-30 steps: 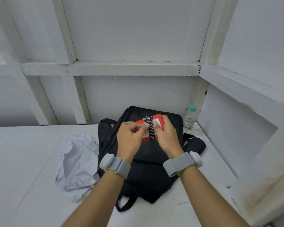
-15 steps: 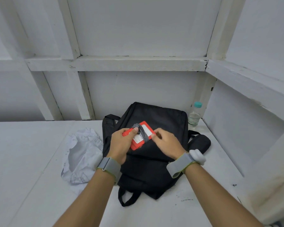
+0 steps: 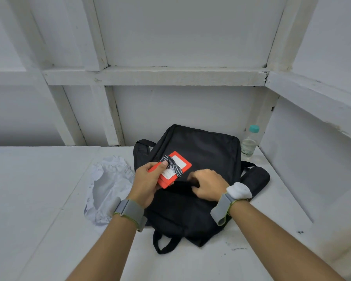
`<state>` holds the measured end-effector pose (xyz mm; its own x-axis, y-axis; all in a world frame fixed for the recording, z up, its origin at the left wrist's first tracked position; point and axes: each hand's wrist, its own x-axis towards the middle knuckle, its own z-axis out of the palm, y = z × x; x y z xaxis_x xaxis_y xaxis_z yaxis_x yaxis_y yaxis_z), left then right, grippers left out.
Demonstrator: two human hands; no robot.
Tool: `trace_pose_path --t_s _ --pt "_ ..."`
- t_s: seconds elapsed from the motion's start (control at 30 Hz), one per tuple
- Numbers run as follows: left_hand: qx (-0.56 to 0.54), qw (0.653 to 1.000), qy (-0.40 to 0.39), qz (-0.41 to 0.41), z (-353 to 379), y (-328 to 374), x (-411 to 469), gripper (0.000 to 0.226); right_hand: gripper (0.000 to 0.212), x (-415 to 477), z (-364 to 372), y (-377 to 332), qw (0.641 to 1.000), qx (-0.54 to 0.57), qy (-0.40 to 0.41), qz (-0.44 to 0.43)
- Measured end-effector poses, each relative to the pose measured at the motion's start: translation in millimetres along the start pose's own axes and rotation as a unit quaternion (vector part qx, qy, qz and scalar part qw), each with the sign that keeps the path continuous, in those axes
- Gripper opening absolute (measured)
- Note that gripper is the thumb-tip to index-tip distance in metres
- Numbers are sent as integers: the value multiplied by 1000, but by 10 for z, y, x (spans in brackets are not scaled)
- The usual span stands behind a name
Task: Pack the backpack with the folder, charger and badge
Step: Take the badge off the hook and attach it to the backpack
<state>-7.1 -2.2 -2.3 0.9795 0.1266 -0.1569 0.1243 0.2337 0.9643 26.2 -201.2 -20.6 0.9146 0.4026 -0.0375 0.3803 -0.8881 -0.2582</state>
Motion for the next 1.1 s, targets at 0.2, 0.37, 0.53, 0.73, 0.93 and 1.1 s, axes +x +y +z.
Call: trace_pose_path --t_s 0.2,0.37,0.53,0.73,0.93,1.1 --pt "120 986 -91 -72 -148 -166 -24 24 17 122 -417 -36 985 -6 161 63" --pt "172 977 -74 -97 -98 -230 -11 30 14 76 -501 -195 957 11 288 18" --pt "247 965 0 -89 222 -225 170 22 14 6 -518 -162 972 3 234 21" --pt "61 991 -46 -109 715 -159 255 9 14 21 -536 -103 975 23 218 36" --pt "247 966 -67 -25 650 -123 228 8 13 16 -505 -25 978 43 200 49" --pt "509 851 -68 108 464 -47 181 25 14 1 -492 -2 982 46 178 42"
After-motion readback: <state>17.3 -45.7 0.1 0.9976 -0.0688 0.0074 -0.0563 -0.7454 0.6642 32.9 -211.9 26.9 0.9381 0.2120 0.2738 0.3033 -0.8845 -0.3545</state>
